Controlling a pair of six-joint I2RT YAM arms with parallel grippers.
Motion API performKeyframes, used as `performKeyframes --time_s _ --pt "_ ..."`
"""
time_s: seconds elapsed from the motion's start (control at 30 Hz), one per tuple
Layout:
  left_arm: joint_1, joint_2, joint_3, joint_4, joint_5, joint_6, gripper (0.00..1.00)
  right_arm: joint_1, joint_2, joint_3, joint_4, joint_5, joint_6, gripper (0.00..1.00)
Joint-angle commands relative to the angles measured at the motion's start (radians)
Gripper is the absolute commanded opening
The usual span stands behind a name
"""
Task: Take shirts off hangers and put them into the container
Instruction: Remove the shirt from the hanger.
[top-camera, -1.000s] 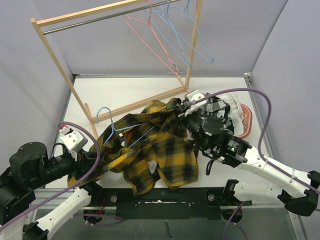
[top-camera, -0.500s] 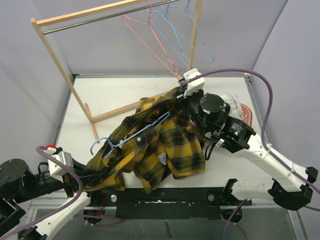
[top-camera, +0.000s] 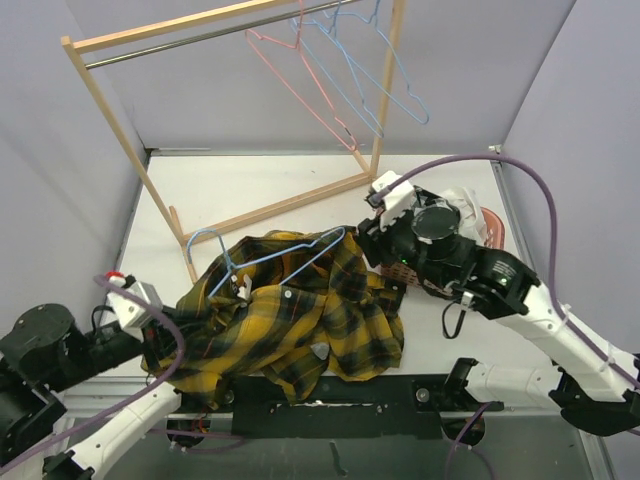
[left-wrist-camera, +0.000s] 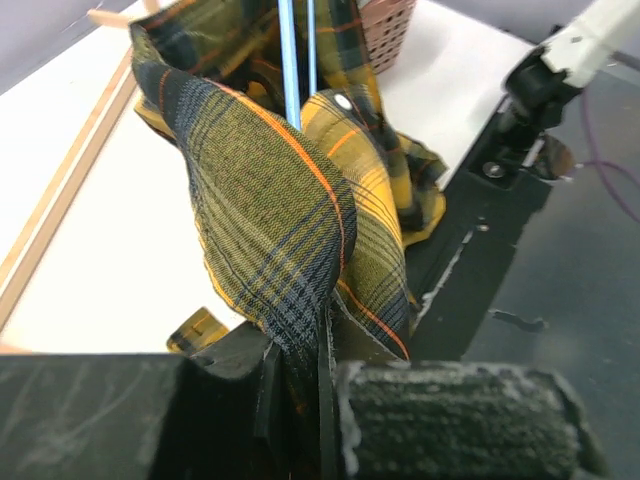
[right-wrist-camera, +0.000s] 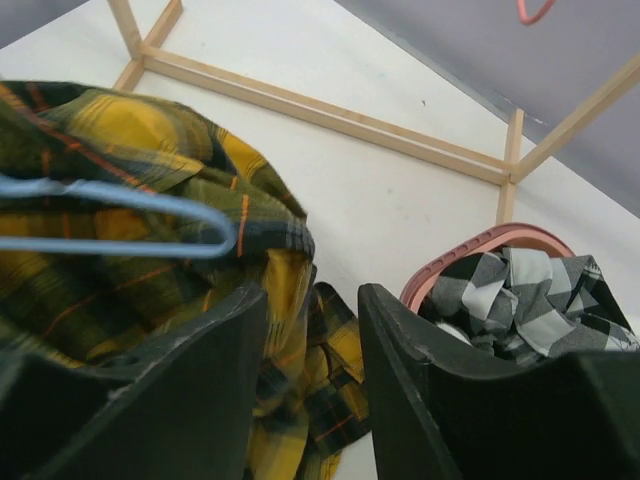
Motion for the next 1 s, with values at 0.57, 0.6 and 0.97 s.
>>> performKeyframes --time_s 0.57,0.6,0.97 --pt "-0.004 0.156 -0.074 0.275 0.357 0.138 0.0 -0.007 -0.137 0.158 -0.416 -0.45 -0.135 0.67" --pt "-0.004 0.152 -0.067 0.267 0.383 0.141 0.0 -0.007 -0.134 0.155 -0.413 -0.45 -0.142 0.67" --pt "-0.004 0.16 -0.051 0.233 0.466 0.143 0.0 -0.006 -0.131 0.145 -0.402 -0.566 -0.177 0.62"
